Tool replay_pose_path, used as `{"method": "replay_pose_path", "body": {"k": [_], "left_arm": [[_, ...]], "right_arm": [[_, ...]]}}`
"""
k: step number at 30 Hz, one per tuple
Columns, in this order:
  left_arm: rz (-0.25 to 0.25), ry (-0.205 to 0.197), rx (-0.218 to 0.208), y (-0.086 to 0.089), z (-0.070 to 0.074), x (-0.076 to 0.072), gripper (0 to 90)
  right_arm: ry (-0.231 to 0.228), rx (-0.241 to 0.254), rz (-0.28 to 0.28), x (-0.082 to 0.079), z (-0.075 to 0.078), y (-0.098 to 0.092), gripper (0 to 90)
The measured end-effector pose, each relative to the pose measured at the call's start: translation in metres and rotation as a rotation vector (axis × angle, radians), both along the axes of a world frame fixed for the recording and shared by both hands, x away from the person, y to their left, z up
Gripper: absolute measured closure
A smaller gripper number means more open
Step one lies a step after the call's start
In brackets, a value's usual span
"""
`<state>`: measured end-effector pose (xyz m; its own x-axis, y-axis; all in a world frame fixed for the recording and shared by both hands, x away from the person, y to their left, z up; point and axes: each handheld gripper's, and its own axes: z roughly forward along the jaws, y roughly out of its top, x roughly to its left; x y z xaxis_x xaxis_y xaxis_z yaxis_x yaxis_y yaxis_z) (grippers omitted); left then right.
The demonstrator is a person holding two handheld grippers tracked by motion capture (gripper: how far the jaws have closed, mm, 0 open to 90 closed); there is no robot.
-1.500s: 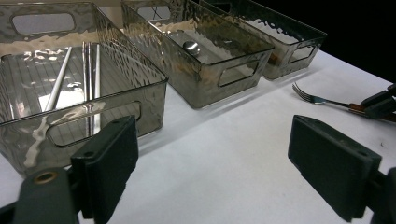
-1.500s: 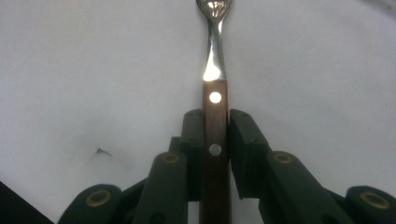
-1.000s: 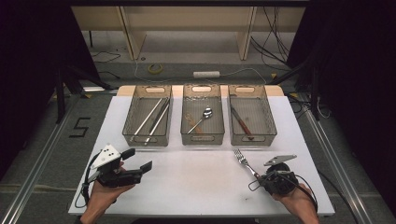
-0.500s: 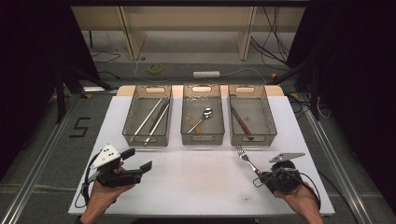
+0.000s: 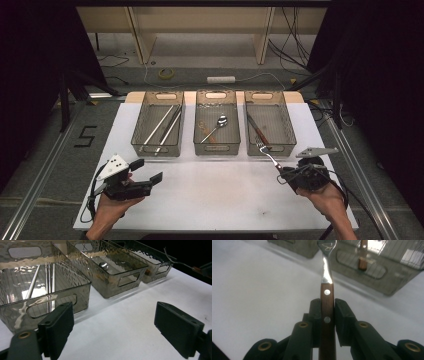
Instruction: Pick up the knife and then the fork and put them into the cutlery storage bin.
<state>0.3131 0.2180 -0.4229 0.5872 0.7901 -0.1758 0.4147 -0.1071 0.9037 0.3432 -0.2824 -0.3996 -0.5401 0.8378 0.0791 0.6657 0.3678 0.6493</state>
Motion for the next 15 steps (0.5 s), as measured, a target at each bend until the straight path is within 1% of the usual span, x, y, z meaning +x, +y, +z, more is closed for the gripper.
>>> {"method": "replay_pose_path", "body": {"k": [6,11,15], "left_arm": [[0.001,-0.001,-0.001,0.000,0.000,0.000,15.9],[0.001,-0.002,-0.001,0.000,0.000,0.000,15.9],[0.000,-0.001,-0.001,0.000,0.000,0.000,15.8]], "right_arm": [[-0.034,0.020,-0.015,0.023,0.015,0.000,77.4],[-0.037,0.019,-0.030,0.045,0.023,0.002,77.5],[-0.034,0.022,-0.041,0.056,0.026,0.003,77.4]]}}
